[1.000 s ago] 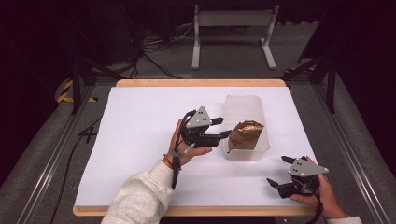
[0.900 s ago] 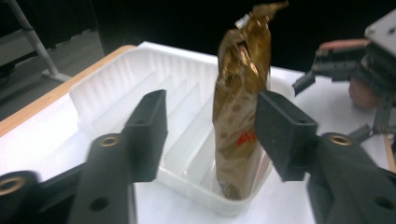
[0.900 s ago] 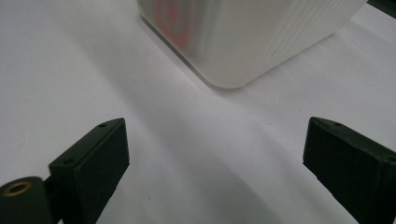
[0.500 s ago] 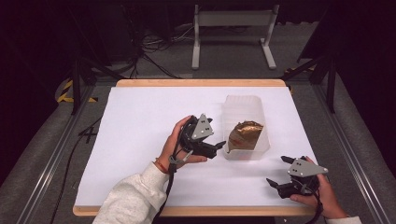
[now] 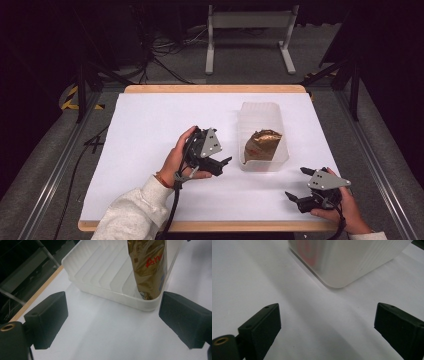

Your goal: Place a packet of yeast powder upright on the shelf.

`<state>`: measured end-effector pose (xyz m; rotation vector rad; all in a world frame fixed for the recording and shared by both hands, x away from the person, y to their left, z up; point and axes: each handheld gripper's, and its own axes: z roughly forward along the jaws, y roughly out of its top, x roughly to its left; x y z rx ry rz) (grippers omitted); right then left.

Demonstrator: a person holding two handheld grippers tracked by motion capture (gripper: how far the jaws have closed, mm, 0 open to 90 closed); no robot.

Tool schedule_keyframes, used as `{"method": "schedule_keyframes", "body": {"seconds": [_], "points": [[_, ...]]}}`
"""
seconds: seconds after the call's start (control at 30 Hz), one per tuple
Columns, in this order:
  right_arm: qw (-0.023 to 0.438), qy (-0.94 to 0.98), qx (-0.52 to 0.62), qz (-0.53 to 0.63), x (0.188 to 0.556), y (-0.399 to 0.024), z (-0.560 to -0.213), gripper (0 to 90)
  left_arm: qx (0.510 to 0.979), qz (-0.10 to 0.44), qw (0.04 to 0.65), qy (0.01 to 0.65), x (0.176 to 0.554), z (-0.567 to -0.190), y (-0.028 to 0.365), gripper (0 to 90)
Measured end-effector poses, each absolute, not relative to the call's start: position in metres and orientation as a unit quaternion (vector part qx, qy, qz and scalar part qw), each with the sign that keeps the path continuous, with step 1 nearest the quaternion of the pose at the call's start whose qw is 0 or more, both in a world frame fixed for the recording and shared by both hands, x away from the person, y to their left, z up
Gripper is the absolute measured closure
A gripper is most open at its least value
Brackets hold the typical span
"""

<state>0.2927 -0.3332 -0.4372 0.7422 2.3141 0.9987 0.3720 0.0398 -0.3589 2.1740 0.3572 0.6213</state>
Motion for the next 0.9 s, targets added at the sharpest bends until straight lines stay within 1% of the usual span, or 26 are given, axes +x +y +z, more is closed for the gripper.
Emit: {"method": "schedule_keyframes", "body": {"seconds": [0.23, 0.67, 0.73, 0.9], "points": [[0.256, 0.852, 0.269, 0.368, 0.292, -0.333, -0.437, 7.4, 0.867, 0.255, 0.401, 0.152, 0.370, -0.367, 0.057, 6.6], [0.260, 0.852, 0.268, 0.367, 0.292, -0.332, -0.437, 7.3, 0.867, 0.271, 0.376, 0.183, 0.369, -0.387, 0.096, 6.1], [0.260, 0.852, 0.268, 0.366, 0.292, -0.332, -0.437, 7.3, 0.865, 0.286, 0.370, 0.182, 0.367, -0.390, 0.101, 5.8], [0.261, 0.852, 0.267, 0.367, 0.292, -0.332, -0.436, 7.3, 0.868, 0.289, 0.355, 0.193, 0.367, -0.401, 0.117, 5.6]]}}
